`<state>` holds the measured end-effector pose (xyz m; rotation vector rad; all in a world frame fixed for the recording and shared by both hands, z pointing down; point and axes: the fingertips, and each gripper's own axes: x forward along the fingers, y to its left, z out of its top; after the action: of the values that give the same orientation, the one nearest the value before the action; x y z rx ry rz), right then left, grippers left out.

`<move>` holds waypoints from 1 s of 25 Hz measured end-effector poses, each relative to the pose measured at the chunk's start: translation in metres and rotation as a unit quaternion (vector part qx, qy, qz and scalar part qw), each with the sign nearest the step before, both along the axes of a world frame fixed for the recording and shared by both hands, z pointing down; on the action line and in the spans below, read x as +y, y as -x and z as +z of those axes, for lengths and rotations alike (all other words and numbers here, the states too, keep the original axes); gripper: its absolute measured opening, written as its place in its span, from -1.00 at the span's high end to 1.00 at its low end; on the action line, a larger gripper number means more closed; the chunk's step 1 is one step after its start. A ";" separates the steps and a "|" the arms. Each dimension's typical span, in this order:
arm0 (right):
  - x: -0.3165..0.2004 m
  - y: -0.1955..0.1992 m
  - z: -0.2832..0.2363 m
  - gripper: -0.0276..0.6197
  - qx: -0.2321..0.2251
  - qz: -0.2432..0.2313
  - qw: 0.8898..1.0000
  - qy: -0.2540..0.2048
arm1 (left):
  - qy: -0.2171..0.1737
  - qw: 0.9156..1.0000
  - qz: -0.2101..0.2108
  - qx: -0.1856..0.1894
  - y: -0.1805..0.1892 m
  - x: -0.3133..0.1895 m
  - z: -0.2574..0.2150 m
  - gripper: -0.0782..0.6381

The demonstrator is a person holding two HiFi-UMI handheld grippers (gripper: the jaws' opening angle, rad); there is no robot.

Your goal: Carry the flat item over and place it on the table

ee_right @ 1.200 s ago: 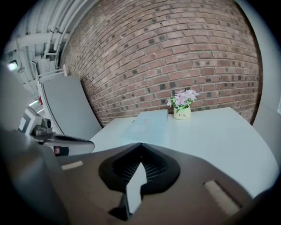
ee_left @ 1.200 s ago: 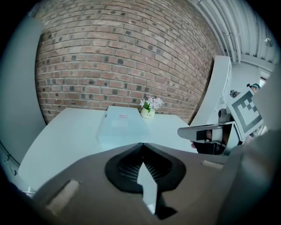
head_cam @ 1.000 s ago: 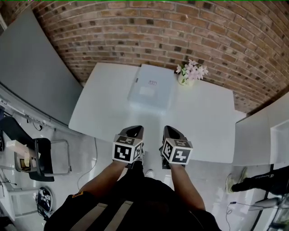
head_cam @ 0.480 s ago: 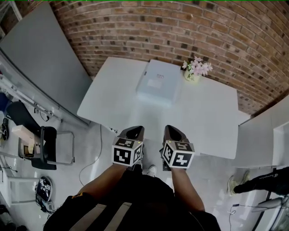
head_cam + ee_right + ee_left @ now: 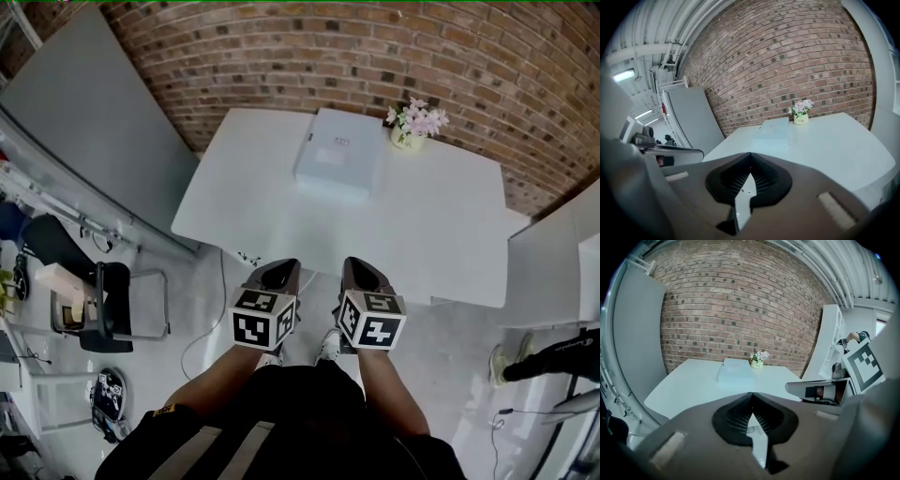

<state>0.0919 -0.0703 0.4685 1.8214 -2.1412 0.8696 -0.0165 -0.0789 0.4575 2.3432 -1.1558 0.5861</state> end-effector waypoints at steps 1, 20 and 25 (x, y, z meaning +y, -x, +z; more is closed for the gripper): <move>0.002 0.003 -0.001 0.91 0.001 0.005 1.000 -0.001 | -0.002 1.000 0.003 0.000 0.004 0.001 0.000 0.77; 0.081 0.143 -0.013 0.91 0.039 0.089 0.995 -0.003 | -0.025 0.996 0.083 0.028 0.149 0.050 -0.005 0.78; 0.107 0.155 -0.017 0.91 0.045 0.098 0.994 -0.005 | -0.028 0.994 0.102 0.032 0.158 0.074 -0.001 0.78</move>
<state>-0.0630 0.0368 0.4512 2.0615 -1.9404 0.8009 -0.1746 -0.0048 0.4562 2.5286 -0.9212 0.5495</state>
